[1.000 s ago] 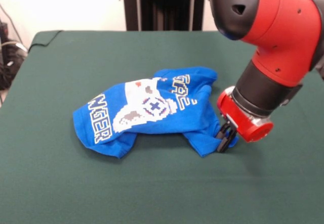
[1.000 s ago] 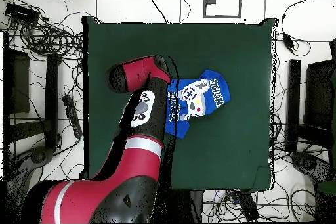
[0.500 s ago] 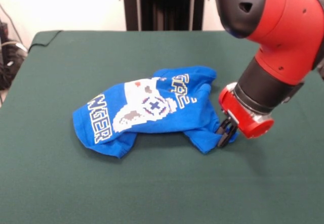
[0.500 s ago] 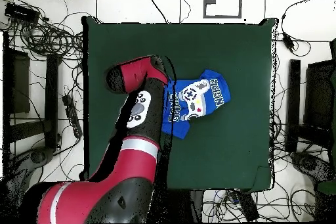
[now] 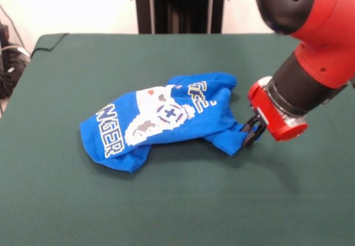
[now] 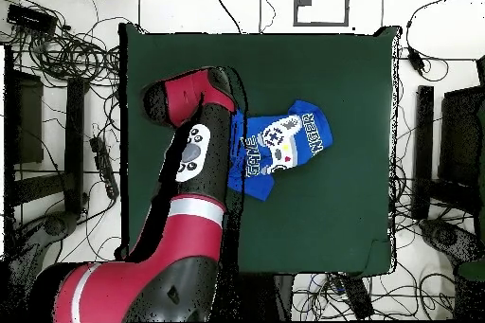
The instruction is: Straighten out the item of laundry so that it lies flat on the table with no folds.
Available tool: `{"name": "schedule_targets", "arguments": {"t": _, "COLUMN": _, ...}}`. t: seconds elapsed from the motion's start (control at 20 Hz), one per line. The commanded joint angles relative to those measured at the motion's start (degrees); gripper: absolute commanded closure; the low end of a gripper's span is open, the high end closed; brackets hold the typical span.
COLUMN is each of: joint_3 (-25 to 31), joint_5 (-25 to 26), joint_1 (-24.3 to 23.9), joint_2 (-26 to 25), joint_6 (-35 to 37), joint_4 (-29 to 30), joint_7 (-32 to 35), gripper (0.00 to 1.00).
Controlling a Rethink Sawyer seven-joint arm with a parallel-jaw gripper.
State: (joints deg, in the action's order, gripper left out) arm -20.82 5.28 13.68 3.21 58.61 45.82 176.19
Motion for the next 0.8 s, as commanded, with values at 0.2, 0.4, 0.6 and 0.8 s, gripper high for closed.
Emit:
{"name": "schedule_targets", "arguments": {"t": 0.2, "joint_3": 6.5, "joint_5": -0.8, "joint_1": -0.2, "joint_2": -2.2, "joint_6": 4.5, "joint_4": -9.0, "joint_7": -5.4, "gripper": 1.0}}
{"name": "schedule_targets", "arguments": {"t": 0.4, "joint_3": 8.2, "joint_5": -1.7, "joint_1": -0.8, "joint_2": -3.8, "joint_6": 0.0, "joint_4": -11.0, "joint_7": -4.0, "gripper": 1.0}}
{"name": "schedule_targets", "arguments": {"t": 0.6, "joint_3": 9.8, "joint_5": -2.4, "joint_1": -1.4, "joint_2": -4.9, "joint_6": 0.0, "joint_4": -13.7, "joint_7": -5.4, "gripper": 1.0}}
{"name": "schedule_targets", "arguments": {"t": 0.8, "joint_3": 11.1, "joint_5": -2.9, "joint_1": -1.3, "joint_2": -5.8, "joint_6": -0.8, "joint_4": -14.7, "joint_7": -5.5, "gripper": 1.0}}
